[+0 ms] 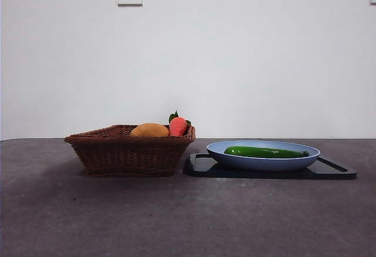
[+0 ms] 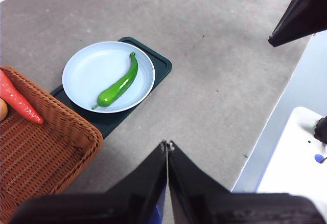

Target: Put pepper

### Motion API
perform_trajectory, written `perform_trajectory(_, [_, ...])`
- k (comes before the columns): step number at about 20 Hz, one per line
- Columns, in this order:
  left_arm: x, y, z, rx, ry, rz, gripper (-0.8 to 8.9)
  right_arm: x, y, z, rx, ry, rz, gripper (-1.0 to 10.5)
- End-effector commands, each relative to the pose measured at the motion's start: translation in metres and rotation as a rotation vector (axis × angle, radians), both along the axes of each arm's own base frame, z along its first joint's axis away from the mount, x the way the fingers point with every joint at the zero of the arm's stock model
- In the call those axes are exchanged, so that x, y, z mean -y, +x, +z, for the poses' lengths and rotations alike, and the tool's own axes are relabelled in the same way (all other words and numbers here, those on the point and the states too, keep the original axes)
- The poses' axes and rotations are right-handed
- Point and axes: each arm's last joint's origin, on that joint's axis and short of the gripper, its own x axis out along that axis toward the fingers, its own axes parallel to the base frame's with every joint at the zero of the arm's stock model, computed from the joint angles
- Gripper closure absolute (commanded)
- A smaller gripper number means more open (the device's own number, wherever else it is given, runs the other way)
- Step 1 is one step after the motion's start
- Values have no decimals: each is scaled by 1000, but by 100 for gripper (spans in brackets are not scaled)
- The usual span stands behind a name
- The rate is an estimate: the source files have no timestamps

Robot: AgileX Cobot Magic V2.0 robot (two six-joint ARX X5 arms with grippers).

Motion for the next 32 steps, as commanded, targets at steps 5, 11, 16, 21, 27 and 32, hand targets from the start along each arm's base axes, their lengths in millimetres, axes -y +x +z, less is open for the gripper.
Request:
perform_trajectory(5, [0,3,6,121,50,51,805,-1,0,3,-8,2,-1,936])
perform_trajectory(11, [-12,8,18,262,40,135,805,-1,0,3,-8,2,-1,936])
perform_trajectory(16, [-69,3,43,605,-252,392,805,-1,0,3,-8,2,-1,936])
perform_trajectory(21, [-123,-13,-3,843,-305,690,805,-1,0,3,-8,2,-1,936])
perform_trajectory(27, [-150,-31,-91,826,-218,897,805,-1,0,3,-8,2,-1,936])
perform_trajectory(32, [-156,-35,-166,774,-287,975,805,-1,0,3,-8,2,-1,936])
